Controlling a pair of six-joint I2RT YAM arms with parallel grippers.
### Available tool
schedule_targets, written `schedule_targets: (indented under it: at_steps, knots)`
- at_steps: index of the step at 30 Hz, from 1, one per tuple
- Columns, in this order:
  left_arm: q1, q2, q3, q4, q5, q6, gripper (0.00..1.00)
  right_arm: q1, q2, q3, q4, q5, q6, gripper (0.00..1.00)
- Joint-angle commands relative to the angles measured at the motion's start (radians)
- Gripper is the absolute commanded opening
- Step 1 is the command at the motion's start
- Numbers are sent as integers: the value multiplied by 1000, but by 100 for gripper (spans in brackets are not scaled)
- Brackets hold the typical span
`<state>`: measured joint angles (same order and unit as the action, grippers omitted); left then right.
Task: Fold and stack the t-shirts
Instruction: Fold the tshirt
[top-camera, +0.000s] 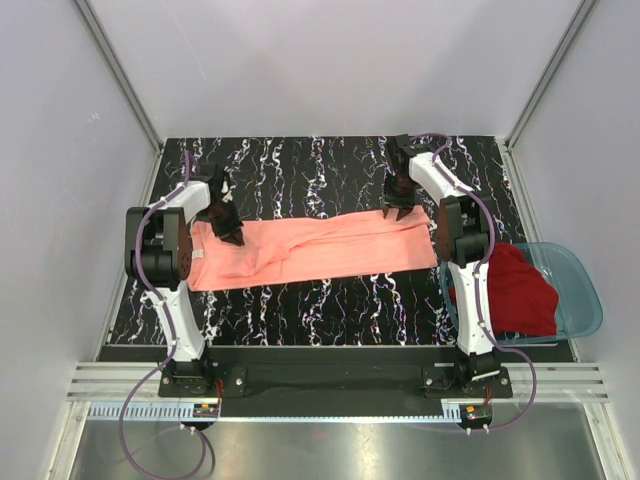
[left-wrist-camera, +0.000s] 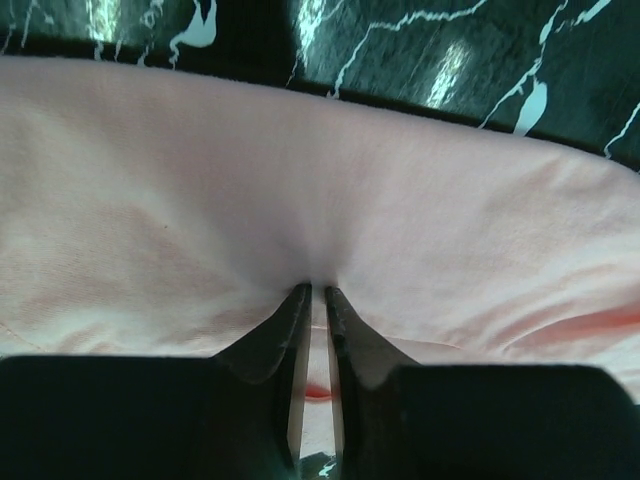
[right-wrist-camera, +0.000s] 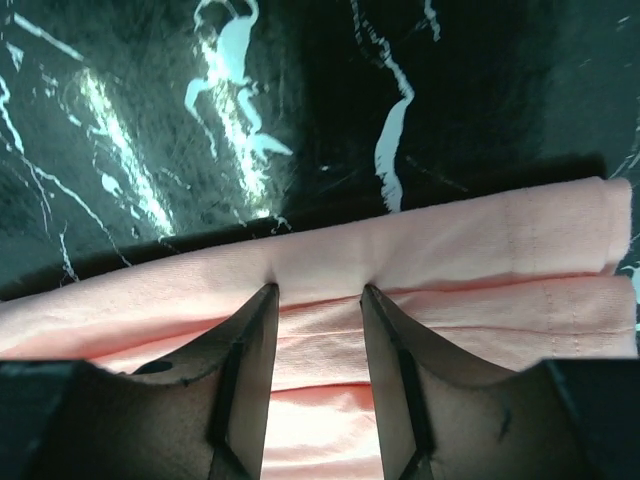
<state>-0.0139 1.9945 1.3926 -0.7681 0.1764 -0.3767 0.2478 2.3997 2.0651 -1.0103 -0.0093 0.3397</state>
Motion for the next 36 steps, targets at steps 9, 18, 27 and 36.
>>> schedule_targets:
  at_steps: [9, 18, 27, 36]
  knots:
    - [14, 119, 195, 29, -45, -2, 23, -71, 134, 208, -5, 59, 16, 52]
    - [-86, -164, 160, 36, -38, 25, 50, -33, -57, 129, -8, -52, 62, 61]
    - [-267, -290, -10, 39, -6, 142, 64, 99, -27, 165, 22, -176, 105, 67]
    - [-313, -295, -113, 108, -8, 170, 70, 120, -11, 152, 49, -241, 125, 67]
